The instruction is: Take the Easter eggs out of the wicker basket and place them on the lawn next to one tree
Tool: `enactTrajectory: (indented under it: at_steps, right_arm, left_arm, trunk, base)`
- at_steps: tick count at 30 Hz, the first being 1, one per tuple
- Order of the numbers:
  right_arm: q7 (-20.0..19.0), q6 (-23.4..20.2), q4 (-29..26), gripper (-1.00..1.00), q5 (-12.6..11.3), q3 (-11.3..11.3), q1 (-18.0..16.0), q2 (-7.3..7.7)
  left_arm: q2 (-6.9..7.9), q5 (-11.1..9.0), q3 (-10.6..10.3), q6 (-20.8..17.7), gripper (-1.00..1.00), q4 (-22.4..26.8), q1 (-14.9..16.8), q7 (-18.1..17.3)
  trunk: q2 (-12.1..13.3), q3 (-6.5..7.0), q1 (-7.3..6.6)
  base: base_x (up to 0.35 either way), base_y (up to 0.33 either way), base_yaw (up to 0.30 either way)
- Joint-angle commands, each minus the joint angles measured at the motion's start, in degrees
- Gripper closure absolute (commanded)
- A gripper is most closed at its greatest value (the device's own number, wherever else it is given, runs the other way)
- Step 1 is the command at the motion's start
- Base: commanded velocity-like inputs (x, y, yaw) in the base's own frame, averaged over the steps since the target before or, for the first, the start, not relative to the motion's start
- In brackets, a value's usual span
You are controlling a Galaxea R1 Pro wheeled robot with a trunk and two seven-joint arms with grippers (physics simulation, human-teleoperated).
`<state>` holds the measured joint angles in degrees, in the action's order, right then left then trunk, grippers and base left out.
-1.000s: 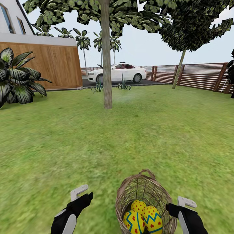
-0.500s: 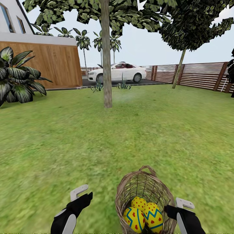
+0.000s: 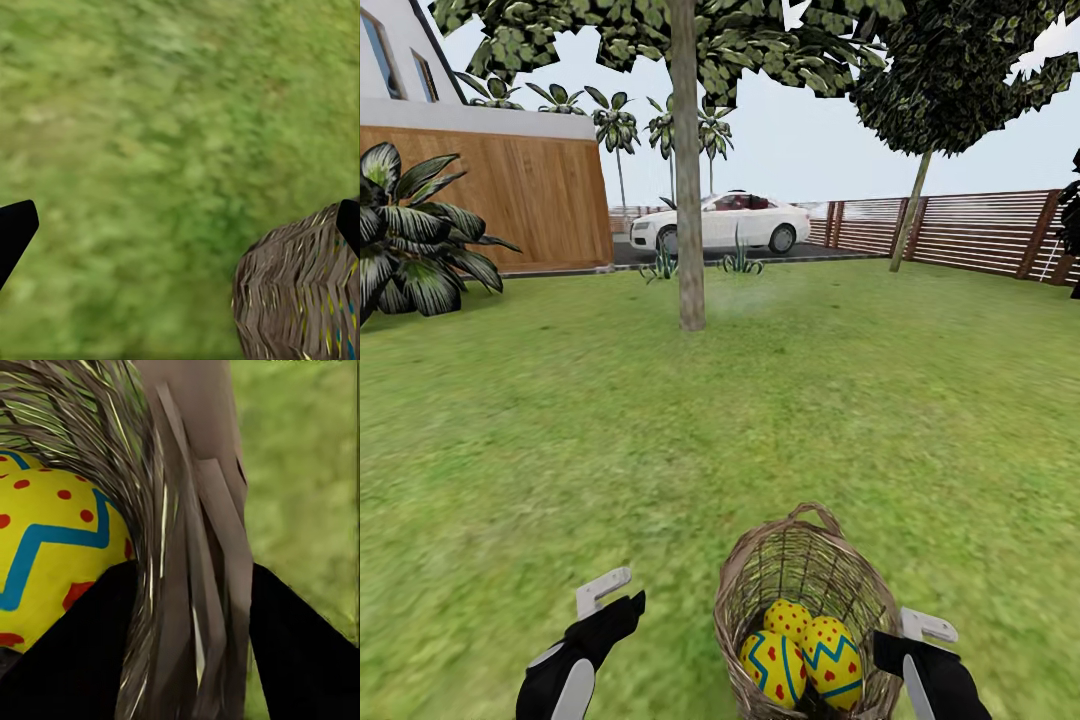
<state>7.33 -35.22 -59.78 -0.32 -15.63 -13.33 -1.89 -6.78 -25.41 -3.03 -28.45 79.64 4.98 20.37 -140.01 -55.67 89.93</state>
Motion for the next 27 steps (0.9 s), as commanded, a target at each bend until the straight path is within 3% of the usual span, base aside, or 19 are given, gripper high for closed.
enactTrajectory:
  at_steps: [1,27]
  right_arm:
    - [0.14,-0.2,-0.07,1.0,-0.51,-0.07,-0.03,-0.05]
    - [0.14,-0.2,-0.07,1.0,-0.47,-0.07,-0.03,-0.03]
  left_arm:
    - [0.01,-0.6,-0.11,-0.16,-1.0,0.08,0.03,0.55]
    - [-0.22,-0.78,-0.3,0.06,-1.0,-0.62,0.03,0.5]
  trunk:
    - [-0.03,-0.06,-0.01]
    - [0.78,0.3,-0.45]
  base:
    - [0.0,0.0,0.0]
    - [0.0,0.0,0.0]
